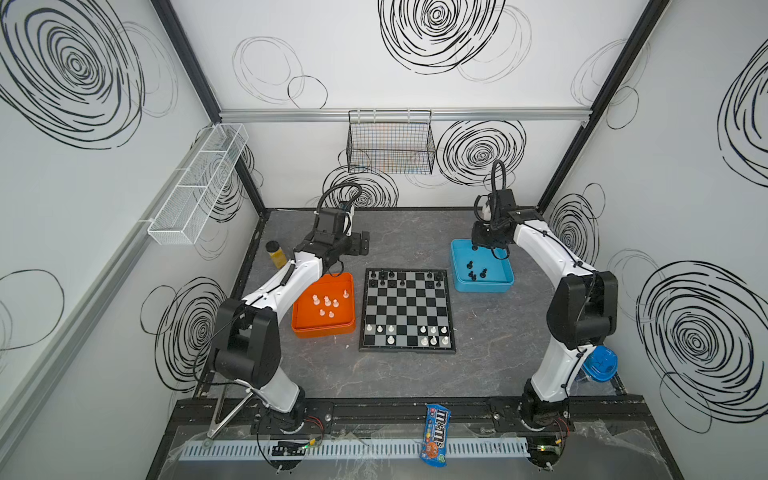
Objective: Set up the chess pieces on the board
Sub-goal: 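Lift the black piece and carry it with the right gripper to the chessboard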
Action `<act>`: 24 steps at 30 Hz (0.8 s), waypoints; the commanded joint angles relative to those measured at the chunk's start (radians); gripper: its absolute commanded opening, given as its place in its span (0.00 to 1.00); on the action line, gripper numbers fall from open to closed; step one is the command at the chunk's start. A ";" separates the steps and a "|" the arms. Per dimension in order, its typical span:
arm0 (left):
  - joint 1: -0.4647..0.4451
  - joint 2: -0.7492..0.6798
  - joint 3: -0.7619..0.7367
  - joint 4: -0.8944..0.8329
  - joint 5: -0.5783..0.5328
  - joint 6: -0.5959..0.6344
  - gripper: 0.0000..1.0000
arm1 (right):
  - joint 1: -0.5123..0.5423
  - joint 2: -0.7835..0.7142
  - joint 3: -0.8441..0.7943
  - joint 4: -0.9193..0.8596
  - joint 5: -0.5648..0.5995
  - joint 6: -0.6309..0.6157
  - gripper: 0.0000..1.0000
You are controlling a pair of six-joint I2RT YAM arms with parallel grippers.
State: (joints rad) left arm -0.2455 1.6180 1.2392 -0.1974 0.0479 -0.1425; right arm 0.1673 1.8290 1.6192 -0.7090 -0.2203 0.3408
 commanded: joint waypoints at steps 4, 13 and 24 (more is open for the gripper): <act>0.020 0.011 0.026 0.004 0.002 -0.010 0.96 | 0.131 -0.028 0.013 0.018 -0.124 0.051 0.14; 0.031 0.011 0.022 0.013 0.010 -0.020 0.96 | 0.294 0.065 0.007 0.118 -0.144 0.118 0.14; 0.037 0.013 0.020 0.012 0.019 -0.026 0.96 | 0.357 0.178 0.036 0.147 -0.110 0.129 0.14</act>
State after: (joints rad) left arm -0.2169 1.6180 1.2392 -0.2081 0.0559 -0.1577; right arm 0.5129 1.9877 1.6211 -0.5728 -0.3603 0.4568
